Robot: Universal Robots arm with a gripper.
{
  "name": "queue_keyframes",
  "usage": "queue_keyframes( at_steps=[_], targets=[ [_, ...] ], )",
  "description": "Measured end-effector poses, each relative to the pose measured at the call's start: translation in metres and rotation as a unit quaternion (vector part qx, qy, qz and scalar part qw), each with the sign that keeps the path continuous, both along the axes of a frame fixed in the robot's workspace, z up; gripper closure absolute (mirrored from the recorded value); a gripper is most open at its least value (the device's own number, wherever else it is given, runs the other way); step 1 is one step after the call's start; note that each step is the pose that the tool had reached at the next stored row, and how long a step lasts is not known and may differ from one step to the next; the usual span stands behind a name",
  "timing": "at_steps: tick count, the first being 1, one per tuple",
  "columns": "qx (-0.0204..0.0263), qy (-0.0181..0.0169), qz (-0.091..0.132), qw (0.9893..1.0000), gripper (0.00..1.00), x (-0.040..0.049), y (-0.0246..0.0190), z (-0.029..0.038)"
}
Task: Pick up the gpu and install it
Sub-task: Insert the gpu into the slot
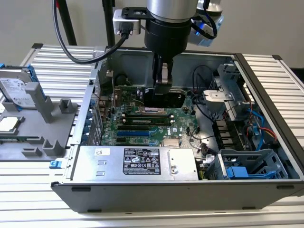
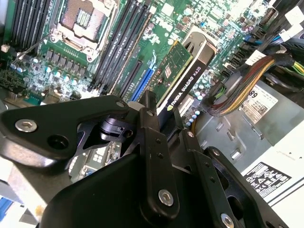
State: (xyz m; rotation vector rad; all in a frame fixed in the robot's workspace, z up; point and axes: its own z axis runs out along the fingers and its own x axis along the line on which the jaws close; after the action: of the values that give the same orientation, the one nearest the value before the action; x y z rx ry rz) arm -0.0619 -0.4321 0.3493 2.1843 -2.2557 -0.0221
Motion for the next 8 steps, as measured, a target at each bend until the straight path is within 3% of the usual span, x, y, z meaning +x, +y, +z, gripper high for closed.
queue_keyframes(
  at_steps=[8],
  targets=[
    [0.0000, 0.0000, 0.000, 1.0000, 1.00, 0.0000, 0.0000, -0.0014]
  ],
)
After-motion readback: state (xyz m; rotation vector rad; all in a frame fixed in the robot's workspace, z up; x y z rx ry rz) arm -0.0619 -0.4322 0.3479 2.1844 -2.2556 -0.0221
